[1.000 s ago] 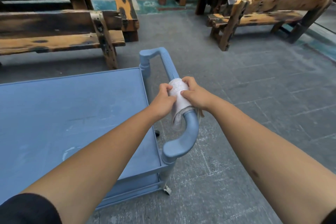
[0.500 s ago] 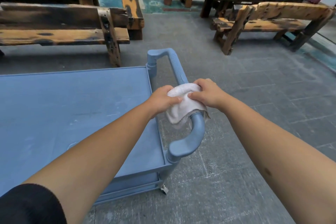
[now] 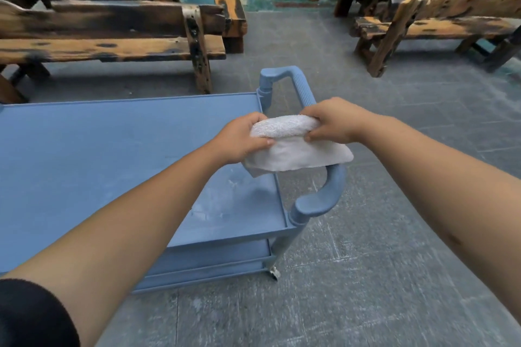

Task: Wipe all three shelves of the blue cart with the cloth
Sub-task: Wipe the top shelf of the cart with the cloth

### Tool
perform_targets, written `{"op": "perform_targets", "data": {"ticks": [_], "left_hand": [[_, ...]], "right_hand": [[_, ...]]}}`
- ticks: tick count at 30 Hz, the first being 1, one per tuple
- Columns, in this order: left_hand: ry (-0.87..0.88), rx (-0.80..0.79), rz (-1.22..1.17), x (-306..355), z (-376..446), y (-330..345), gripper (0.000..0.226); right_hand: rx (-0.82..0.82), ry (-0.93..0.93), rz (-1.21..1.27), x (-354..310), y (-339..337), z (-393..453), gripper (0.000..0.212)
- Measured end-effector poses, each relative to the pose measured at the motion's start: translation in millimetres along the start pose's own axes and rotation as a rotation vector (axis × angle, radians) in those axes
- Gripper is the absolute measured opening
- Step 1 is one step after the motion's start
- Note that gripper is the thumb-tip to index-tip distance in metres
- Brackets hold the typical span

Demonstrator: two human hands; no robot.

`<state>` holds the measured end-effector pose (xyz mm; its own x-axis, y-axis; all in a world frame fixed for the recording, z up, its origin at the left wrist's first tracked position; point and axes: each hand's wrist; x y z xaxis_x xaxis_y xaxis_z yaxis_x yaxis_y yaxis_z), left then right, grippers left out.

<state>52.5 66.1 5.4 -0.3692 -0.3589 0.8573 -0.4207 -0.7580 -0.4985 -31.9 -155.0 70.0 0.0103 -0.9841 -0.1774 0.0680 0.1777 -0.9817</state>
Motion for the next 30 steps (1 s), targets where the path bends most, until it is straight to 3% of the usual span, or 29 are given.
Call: {"op": "perform_targets", "data": {"ticks": [4,7,9,11,14,16,19,22,30], "left_hand": [[-0.014,-0.015,0.086,-6.5,-23.4,-43.7,0.017],[-0.054,0.008,0.092,-11.9,-42.5,-69.8,0.013],[-0.050,0.059,0.179,-17.4,-51.4,-81.3,0.013],[-0.027,0.136,0.356,-22.7,-60.8,-91.0,0.011],[0.133,0.236,0.693,-32.0,-76.4,-93.9,0.016],[0.269,0.223,0.854,-43.7,-89.7,-87.2,0.012],[0.368,0.100,0.966,-73.1,-112.5,-71.5,0.017],[0.344,-0.068,0.976,-102.5,-135.4,-52.1,0.024],[0.157,-0.189,0.654,-141.7,-173.4,-37.6,0.030]], "right_hand": [[-0.014,-0.072,0.011,-39.4,4.9,9.0,0.012],[-0.008,-0.101,0.023,-67.9,13.7,13.2,0.025],[0.042,-0.100,-0.008,-80.9,21.8,14.8,0.014],[0.155,-0.104,-0.110,-96.0,34.1,14.1,0.006],[0.365,-0.187,-0.288,-119.2,59.0,2.9,0.013],[0.408,-0.239,-0.349,-130.0,78.6,-13.8,0.024],[0.368,-0.274,-0.459,-137.7,114.7,-41.5,0.039],[0.206,-0.283,-0.510,-141.6,155.7,-65.7,0.042],[-0.013,-0.111,-0.354,-140.3,190.8,-94.6,0.037]]}}
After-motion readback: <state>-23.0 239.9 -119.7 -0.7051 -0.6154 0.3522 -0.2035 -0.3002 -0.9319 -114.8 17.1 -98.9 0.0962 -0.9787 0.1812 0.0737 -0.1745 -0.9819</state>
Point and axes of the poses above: each hand's wrist, its own z-axis towards the middle knuckle, its own y-axis out of the palm, x = y × z, and after that the axes turned 14 degrees about x, right-handed
